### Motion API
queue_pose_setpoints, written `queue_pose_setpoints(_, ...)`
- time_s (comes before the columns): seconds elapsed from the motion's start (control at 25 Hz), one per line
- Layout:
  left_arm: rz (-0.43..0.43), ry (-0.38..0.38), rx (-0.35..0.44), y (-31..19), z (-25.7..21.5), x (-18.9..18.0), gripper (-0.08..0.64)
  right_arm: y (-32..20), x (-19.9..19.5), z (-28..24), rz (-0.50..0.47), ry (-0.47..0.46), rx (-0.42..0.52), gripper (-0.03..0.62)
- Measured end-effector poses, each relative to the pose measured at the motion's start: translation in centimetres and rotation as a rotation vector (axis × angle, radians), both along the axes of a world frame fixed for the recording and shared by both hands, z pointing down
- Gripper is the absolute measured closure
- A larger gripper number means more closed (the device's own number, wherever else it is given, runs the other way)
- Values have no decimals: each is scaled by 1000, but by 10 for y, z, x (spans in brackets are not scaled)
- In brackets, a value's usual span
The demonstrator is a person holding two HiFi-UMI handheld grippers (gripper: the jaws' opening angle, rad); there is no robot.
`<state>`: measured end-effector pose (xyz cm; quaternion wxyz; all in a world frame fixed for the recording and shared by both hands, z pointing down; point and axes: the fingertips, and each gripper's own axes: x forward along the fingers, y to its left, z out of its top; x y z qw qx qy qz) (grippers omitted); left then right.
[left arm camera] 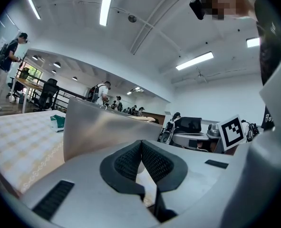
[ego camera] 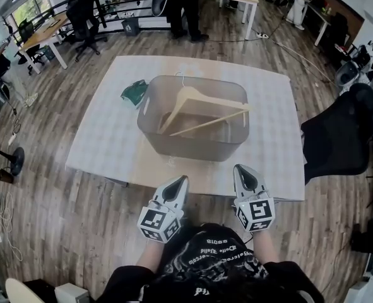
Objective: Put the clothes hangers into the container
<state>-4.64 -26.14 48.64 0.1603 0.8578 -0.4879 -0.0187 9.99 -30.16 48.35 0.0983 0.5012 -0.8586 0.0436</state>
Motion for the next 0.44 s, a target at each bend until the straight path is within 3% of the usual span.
queue_pose_setpoints(0.44,-6,-6,-1,-9,-2,-10,540,-4,-8,-3,1,23,1,584)
